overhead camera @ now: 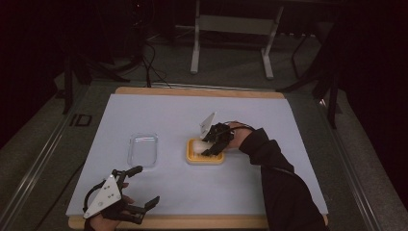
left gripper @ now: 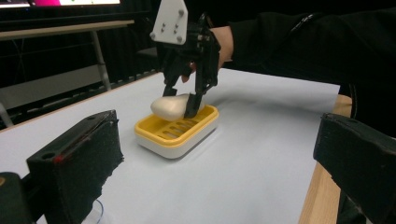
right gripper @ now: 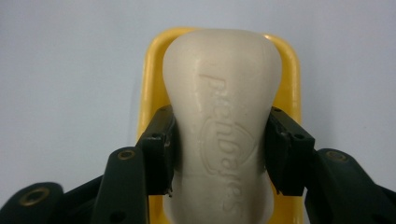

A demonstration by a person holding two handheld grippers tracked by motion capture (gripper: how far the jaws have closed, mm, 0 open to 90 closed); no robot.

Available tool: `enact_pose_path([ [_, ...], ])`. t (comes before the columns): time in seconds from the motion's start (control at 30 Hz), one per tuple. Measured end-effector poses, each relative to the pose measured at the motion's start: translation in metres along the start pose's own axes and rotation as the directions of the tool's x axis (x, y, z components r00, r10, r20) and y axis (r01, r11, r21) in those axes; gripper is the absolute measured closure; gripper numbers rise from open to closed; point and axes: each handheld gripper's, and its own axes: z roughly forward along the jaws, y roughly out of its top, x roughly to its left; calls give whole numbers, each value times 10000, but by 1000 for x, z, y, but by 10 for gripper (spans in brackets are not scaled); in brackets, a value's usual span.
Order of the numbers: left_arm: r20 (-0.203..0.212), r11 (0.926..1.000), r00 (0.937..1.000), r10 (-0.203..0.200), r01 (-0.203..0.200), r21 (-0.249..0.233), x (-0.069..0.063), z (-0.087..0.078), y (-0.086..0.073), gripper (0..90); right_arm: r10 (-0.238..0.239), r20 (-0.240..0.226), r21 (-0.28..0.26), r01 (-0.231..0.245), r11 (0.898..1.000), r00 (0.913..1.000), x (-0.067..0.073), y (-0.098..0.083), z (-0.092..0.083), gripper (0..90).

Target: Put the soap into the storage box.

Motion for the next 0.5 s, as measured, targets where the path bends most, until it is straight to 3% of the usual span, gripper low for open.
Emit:
enact_pose_path([
  [0.5,29,10000,10000,41,-41,11,0,0,0,11,212,-8,194,-212,9996,9998,-3,-9,15,497],
])
